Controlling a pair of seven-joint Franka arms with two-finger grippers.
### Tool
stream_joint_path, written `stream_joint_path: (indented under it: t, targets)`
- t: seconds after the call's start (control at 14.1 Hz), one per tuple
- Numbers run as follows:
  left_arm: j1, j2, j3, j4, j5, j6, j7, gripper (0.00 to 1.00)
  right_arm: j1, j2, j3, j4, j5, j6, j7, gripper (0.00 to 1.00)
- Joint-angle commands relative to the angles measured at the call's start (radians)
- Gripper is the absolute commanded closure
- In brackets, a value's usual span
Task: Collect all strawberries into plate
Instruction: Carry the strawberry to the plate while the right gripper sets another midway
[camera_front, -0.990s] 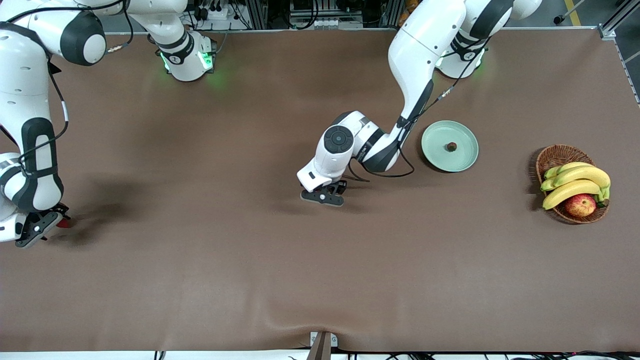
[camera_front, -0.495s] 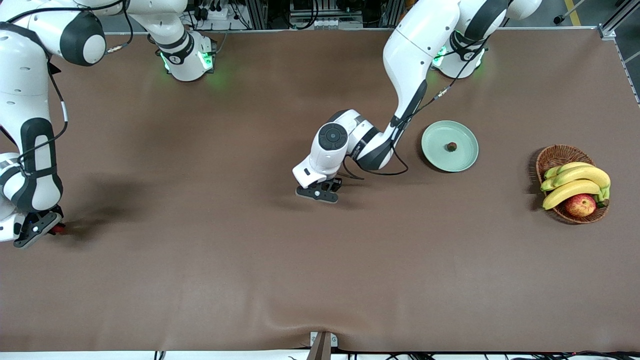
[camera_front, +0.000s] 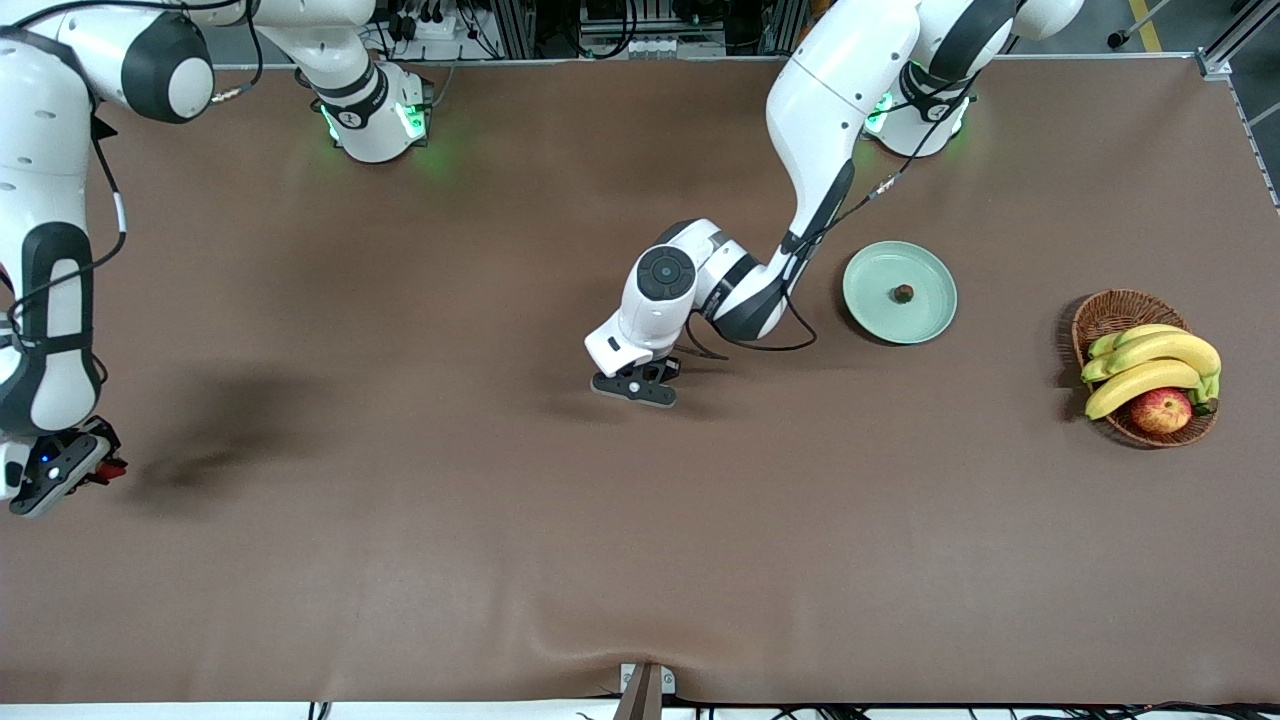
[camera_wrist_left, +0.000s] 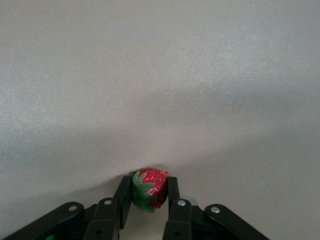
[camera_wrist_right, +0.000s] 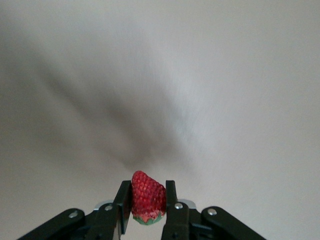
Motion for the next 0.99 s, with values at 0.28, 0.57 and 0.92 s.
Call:
stream_joint_path:
  t: [0.28, 0.57, 0.92]
  targets:
    - [0.015, -0.020, 0.021, 0.015, 0.002, -0.042, 0.002, 1.00, 0.165, -0.143, 0.000, -0.012, 0.055, -0.087, 0.004, 1.00]
    - [0.061, -0.107, 0.026, 0.006, 0.008, -0.223, -0.006, 1.00, 0.294, -0.196, 0.002, -0.018, 0.055, -0.116, 0.021, 1.00]
    - [0.147, -0.225, 0.029, -0.092, 0.061, -0.325, 0.017, 1.00, 0.474, -0.199, 0.002, -0.021, 0.075, -0.155, 0.261, 1.00]
